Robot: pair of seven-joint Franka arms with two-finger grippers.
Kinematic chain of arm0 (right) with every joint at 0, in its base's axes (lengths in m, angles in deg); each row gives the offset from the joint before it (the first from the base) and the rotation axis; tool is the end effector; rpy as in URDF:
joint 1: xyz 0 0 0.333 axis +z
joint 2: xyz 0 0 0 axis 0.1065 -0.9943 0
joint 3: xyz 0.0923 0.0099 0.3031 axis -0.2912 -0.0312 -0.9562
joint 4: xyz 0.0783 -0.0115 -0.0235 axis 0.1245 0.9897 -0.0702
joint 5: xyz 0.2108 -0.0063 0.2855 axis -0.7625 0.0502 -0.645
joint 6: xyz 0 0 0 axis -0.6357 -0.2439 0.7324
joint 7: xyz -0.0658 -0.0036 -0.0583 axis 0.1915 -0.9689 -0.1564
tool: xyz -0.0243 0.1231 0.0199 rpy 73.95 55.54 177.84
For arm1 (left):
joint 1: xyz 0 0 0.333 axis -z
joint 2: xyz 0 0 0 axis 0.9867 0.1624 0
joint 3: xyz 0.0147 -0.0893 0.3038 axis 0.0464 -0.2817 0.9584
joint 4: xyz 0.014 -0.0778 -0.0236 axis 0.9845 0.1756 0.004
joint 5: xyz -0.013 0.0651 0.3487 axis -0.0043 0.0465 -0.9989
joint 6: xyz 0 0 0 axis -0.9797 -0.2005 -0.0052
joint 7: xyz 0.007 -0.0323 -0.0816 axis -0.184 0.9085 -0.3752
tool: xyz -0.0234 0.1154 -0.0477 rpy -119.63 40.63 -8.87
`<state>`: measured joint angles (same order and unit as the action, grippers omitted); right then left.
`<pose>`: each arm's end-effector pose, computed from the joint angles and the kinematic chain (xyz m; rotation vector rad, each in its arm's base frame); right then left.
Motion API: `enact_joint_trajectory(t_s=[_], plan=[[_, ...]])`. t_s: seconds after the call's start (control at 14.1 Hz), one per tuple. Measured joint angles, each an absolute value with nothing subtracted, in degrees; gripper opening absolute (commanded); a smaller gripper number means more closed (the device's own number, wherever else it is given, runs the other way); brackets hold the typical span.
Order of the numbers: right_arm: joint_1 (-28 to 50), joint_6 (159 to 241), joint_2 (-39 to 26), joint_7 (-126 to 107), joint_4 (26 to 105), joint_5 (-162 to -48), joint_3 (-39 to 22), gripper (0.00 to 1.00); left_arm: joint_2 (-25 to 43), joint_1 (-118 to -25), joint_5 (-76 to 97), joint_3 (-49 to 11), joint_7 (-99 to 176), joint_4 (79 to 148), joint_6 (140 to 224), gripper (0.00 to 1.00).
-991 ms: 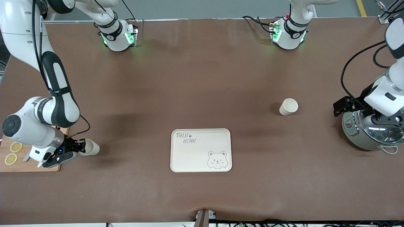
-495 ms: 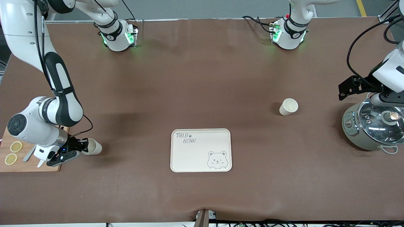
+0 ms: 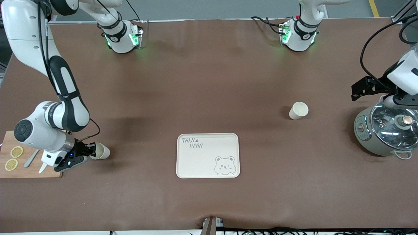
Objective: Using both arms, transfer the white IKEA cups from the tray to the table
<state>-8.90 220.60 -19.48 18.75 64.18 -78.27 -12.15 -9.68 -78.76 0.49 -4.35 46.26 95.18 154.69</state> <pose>0.6525 -0.0449 0.2358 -2.9952 -0.5798 -0.1081 0.5510 -0.0481 0.6062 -3.1277 0.1803 -0.0341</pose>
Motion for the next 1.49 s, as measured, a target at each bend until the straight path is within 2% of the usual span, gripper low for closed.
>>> enact_joint_trajectory(t_s=[0.35,0.42,0.5,0.57,0.99,1.2,1.34,1.49], plan=[[-8.9,220.7,-19.7,18.8,64.2,-78.3,-12.4,0.00,-9.7,-79.1,1.0,-4.2,53.1,95.2,155.7,1.00],[-8.9,220.7,-19.7,18.8,64.2,-78.3,-12.4,0.20,-9.7,-79.4,1.0,-4.2,53.9,95.2,155.9,1.00],[-8.9,220.7,-19.7,18.8,64.2,-78.3,-12.4,0.68,-9.7,-79.8,1.1,-4.1,54.2,95.2,155.9,1.00],[-8.9,220.7,-19.7,18.8,64.2,-78.4,-12.4,1.00,-9.7,-80.2,1.2,-4.1,54.3,95.1,156.0,1.00],[-8.9,218.9,-19.4,18.7,61.6,-79.2,-12.4,1.00,-10.6,-79.9,1.8,-7.4,48.2,95.0,156.0,1.00],[-8.9,204.9,-16.6,16.5,54.0,-79.3,-12.0,1.00,-10.3,-79.8,2.1,-7.7,47.6,95.1,156.0,1.00],[-9.0,194.6,-12.6,12.1,49.9,-79.3,-11.6,1.00,-9.6,-79.8,2.1,-7.7,47.6,95.1,156.3,1.00],[-9.0,187.6,-6.8,7.0,48.8,-79.1,-11.0,1.00,-9.1,-79.8,2.1,-7.7,47.6,95.1,156.4,1.00]])
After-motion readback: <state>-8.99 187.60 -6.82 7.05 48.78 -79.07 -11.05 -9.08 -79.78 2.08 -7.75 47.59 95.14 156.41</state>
